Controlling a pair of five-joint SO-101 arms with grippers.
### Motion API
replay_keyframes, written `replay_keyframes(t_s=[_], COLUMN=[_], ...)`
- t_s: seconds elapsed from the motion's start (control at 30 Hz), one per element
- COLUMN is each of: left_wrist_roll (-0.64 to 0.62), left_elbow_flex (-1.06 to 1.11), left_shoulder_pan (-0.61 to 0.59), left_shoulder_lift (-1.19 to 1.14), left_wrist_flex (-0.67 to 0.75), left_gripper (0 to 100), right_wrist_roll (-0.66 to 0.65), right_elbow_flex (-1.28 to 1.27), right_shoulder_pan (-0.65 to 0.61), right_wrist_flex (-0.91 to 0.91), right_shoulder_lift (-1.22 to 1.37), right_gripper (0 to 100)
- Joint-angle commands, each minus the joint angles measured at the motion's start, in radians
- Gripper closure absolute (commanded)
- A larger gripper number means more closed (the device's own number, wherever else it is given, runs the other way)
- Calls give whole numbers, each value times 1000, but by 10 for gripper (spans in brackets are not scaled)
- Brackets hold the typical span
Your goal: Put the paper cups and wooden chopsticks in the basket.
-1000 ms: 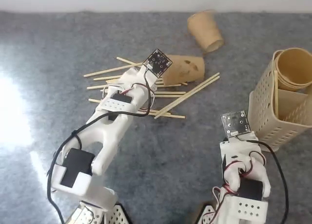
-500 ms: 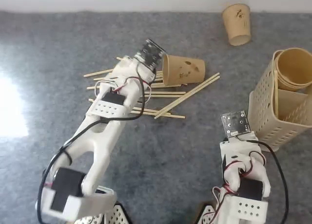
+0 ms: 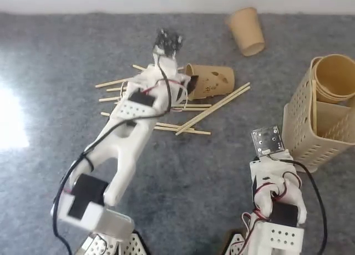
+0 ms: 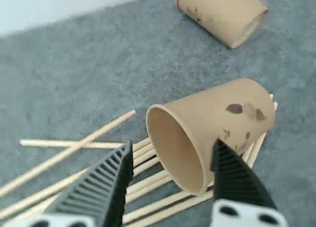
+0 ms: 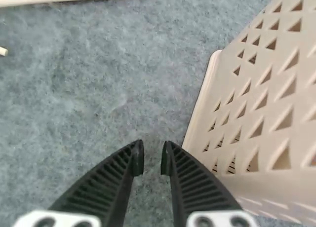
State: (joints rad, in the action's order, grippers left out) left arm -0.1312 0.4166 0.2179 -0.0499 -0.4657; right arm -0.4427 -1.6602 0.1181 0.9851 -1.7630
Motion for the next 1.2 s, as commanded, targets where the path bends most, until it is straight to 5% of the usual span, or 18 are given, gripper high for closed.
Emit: replay_keyframes(t_s=[0.0,0.17,0.83,1.17], left_wrist_roll=[-186,-206,-207,-207], left_elbow_flex=[-254,-329,-326,-332], left_shoulder_pan=[9,32,130,132], left_shoulder_lift=[-37,-94,-183,-310], left_wrist_flex=[-233,-325,-269,-198], left_gripper=[701,679,681,789], right_wrist_roll=[5,5,5,5], right_elbow_flex=[5,5,3,2], right_shoulder_pan=[4,4,4,4], right_wrist_flex=[-19,-19,-19,-19], right_shoulder_lift=[-4,-4,-4,-4], right_gripper=[922,922,922,923])
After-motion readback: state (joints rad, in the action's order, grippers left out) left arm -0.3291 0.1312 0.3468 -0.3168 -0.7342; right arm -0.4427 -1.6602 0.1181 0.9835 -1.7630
